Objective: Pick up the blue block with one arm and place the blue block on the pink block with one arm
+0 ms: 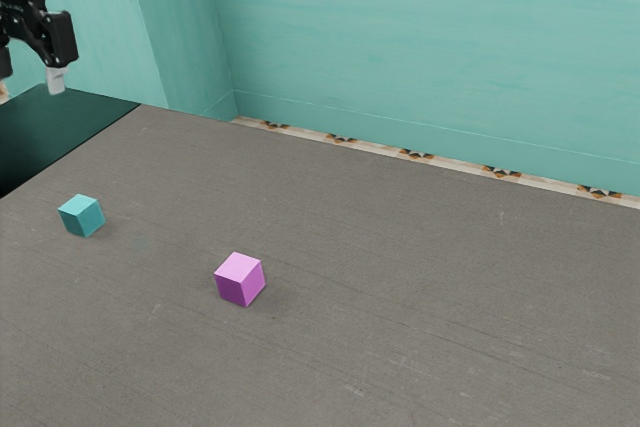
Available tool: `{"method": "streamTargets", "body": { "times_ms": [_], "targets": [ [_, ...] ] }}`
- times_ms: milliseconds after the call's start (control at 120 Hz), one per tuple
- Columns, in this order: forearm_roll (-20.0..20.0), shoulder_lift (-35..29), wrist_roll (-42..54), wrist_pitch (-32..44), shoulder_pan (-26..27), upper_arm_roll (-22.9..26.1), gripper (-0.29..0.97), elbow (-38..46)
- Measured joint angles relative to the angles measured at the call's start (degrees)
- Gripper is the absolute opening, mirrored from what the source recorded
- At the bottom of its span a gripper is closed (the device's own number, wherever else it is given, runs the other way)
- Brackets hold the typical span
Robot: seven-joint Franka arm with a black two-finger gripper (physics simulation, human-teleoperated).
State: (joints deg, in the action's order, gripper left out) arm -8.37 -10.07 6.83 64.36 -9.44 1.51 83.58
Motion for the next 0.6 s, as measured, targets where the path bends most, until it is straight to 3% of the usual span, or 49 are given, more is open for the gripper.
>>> {"method": "streamTargets", "body": {
  "times_ms": [233,508,600],
  "targets": [
    [-0.55,2.60,1.91,8.82,0.25,-4.68,0.68,-0.20],
    [-5.84,9.71,3.54,16.82,-2.30,-7.35,0.68,3.78],
    [-6.82,9.96,3.60,19.02,-0.43,-10.30,0.68,6.39]
  ]
}}
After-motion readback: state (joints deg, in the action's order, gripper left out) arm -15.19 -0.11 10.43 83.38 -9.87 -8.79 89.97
